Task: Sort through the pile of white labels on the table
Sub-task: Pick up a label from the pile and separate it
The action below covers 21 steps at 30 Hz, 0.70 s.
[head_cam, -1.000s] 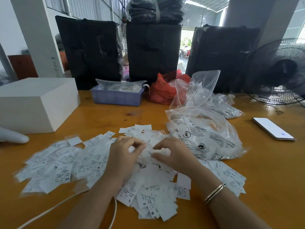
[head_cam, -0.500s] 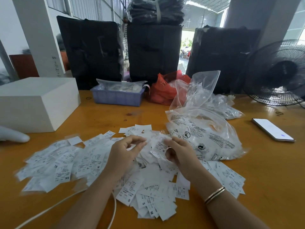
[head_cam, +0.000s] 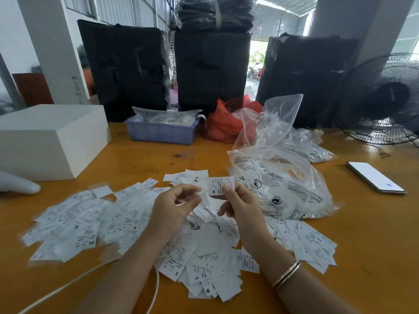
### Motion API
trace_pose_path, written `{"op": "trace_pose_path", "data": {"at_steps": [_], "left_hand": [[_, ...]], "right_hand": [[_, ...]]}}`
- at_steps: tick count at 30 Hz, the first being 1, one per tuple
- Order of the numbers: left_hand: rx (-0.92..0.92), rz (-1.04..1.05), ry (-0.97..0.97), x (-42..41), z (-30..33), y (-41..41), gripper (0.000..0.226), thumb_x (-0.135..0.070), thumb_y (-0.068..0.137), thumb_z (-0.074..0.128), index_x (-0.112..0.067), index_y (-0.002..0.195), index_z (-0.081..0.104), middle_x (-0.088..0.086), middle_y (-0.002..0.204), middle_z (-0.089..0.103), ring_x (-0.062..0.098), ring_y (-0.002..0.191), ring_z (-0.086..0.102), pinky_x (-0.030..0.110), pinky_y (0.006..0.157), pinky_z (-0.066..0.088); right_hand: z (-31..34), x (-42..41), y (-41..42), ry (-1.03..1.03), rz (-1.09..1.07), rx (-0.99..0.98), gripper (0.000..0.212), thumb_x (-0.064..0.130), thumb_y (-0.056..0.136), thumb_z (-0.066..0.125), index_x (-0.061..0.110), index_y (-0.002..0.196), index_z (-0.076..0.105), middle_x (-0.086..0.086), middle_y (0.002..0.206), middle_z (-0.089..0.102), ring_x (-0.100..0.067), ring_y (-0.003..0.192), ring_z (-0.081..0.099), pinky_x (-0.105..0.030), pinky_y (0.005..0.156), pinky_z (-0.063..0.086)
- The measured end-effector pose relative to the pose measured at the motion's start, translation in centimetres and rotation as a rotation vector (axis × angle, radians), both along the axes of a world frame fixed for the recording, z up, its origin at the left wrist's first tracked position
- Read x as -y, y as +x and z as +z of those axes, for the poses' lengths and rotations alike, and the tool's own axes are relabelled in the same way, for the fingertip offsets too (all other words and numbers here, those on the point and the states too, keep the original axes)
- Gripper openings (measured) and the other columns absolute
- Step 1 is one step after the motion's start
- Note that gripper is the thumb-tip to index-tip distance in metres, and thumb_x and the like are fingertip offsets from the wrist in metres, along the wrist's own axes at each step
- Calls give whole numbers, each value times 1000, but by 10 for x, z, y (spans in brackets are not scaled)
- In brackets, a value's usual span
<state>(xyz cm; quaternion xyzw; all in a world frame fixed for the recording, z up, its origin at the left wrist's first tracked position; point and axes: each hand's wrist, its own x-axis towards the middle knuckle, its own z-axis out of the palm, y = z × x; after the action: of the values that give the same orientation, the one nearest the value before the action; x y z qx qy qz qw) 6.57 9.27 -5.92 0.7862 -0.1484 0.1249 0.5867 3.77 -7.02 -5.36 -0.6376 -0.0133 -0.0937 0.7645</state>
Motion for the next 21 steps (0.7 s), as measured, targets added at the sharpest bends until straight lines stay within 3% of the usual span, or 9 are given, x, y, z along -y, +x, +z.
{"op": "trace_pose_path", "data": {"at_steps": [6,10,14,17,21], "left_hand": [[58,55,56,1,0,0,25,-17,83,71,-40,89,63,-21,88,67,-12,85,60,6,70,48],[75,98,57,1,0,1,24,-18,84,70,-39,93,63,-20,92,66,-3,86,62,7,70,48],[79,106,44,1,-1,1,21,-16,83,70,-31,98,66,-17,90,66,2,85,63,6,69,48],[82,96,27,1,-1,1,21,-17,83,70,-33,96,66,-18,86,67,1,82,64,6,69,49],[71,79,13,1,-2,1,22,-18,84,70,-39,93,65,-21,88,67,-9,86,61,4,68,47]], "right_hand": [[-1,-4,0,-81,-95,81,10,25,92,59,18,87,66,3,77,73,-4,52,58,-9,53,43],[-2,-8,0,-196,-138,84,7,25,92,59,19,94,63,-4,69,71,-6,55,60,-13,55,46],[-2,-9,-1,-322,-148,60,16,24,93,58,10,101,59,-13,67,66,3,36,46,-12,37,30],[-2,-10,-2,-406,-139,64,21,24,94,57,5,100,60,0,61,63,4,35,46,-11,35,26],[-4,-9,0,-479,-144,30,32,22,94,56,-6,83,50,5,72,69,4,38,50,-13,35,29]]}}
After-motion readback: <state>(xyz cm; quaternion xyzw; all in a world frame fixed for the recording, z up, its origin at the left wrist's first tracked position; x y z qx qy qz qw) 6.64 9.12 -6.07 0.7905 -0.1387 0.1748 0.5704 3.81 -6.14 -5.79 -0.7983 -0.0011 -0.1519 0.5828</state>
